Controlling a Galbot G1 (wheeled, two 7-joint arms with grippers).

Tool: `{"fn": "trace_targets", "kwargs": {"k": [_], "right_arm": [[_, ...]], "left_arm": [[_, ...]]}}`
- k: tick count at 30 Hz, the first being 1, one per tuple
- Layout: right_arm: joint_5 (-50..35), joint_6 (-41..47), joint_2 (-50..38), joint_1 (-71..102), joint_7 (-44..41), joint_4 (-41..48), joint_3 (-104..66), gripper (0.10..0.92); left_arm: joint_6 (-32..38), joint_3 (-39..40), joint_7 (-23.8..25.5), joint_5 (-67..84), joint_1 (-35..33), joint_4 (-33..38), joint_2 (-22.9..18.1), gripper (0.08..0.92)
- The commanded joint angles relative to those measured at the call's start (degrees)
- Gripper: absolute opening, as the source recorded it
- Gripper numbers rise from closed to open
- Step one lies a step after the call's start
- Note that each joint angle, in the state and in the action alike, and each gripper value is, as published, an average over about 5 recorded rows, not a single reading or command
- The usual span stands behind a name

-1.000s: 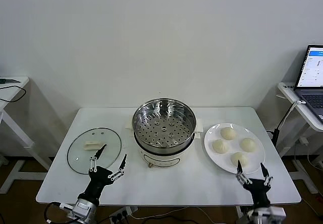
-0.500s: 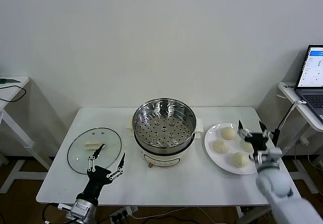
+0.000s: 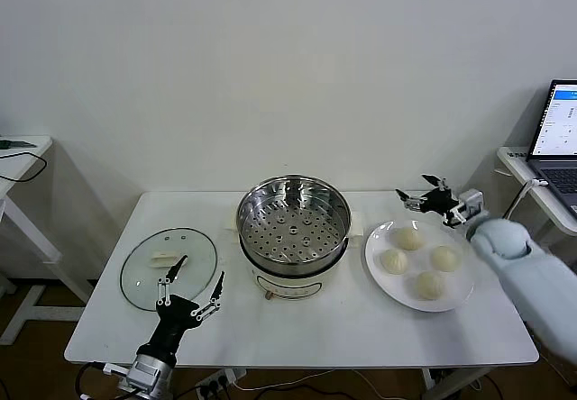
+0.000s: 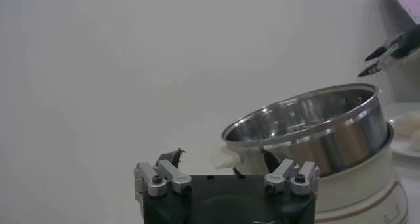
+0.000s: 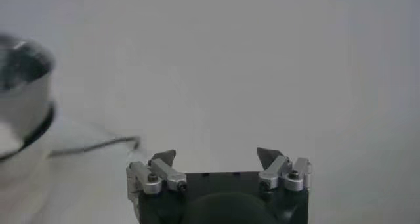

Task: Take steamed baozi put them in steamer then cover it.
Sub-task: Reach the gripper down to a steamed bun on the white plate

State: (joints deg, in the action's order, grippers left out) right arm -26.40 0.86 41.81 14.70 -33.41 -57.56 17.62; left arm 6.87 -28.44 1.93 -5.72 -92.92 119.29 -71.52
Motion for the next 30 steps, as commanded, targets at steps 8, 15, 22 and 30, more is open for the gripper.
{"fn": "trace_targets", "kwargs": {"k": [8,15,22,30], "right_arm": [[36.44,-9.46,10.32,-21.75,-38.55,23.79,16.63,0.823],[45.12,-12.44,16.89,-22.77,-39.53,31.32,15.94,0.823],[48.48,-13.22,20.98,-21.77,-37.23,36.23,14.69,0.823],[50.90,-13.54,23.91,-20.96,-33.31,39.70,12.81,0.823]], "left_arm": [[-0.14,-1.15,-0.93,0.30,-0.63,-0.14,-0.82,0.823],[-0.19,-1.67,-1.06,0.33,-1.13,0.29,-1.13,0.823],[-0.01,-1.90,-1.18,0.31,-1.45,0.01,-1.38,0.823],[0.12,-1.92,-1.38,0.32,-1.62,-0.26,-1.39,0.823]]}}
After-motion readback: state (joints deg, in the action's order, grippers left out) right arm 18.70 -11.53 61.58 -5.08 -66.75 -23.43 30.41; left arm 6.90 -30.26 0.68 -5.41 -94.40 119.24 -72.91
